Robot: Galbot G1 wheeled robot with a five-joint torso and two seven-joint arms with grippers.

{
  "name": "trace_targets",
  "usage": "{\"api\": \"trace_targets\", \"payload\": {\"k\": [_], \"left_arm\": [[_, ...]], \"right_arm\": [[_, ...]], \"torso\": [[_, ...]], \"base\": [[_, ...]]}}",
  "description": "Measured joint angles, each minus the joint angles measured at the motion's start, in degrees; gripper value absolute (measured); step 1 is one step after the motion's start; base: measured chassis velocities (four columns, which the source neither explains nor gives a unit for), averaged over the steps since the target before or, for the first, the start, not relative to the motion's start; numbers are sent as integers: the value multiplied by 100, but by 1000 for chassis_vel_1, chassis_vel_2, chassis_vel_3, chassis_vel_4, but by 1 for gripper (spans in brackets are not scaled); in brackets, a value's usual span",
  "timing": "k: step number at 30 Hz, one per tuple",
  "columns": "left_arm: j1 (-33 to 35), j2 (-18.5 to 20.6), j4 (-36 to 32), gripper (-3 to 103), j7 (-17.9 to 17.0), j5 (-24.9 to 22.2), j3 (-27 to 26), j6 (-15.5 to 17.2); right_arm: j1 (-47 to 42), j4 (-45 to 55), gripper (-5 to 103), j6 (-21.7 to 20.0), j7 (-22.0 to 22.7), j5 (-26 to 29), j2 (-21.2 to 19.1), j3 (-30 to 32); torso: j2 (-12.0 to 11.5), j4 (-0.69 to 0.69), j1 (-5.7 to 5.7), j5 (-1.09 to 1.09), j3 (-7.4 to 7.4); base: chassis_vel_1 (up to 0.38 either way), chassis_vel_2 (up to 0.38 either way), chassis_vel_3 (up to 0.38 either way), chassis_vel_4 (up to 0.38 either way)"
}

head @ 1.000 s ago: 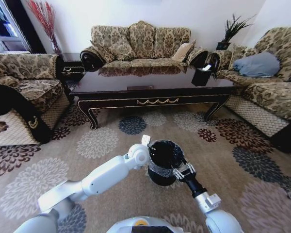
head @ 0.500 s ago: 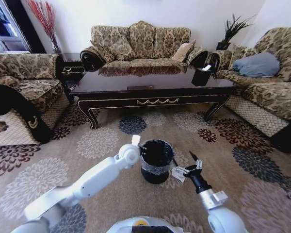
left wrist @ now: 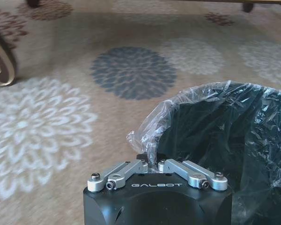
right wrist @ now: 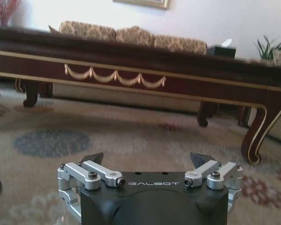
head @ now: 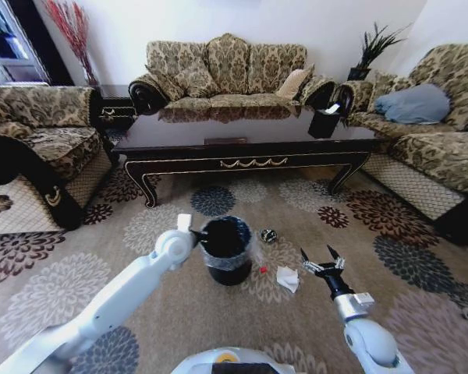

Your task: Move to the front of the table and pick up the trash from the floor, then place it into the trash bin.

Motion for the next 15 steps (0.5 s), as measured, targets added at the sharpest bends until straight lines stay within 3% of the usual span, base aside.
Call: {"api": "trace_targets", "payload": {"k": [8,11,15], "left_arm": [[638,283,-188,4,137,111,-614,0],[1008,427,-337,4,189,200,-825,0],[1322,499,-445,4,256,343,-980,1]], "right_arm": [[442,-1191,100,-15,-16,-28,114,-432],[745,-1879,100,138,-66,-580,191,-587],[903,-2226,100,180,-114,-708,238,-716]], "torso": [[0,-3,0,1,0],[0,-2,0,1,0],[0,-2,0,0,-1]], "base": [[0,0,0,0],[0,0,0,0],[0,0,0,0]]}}
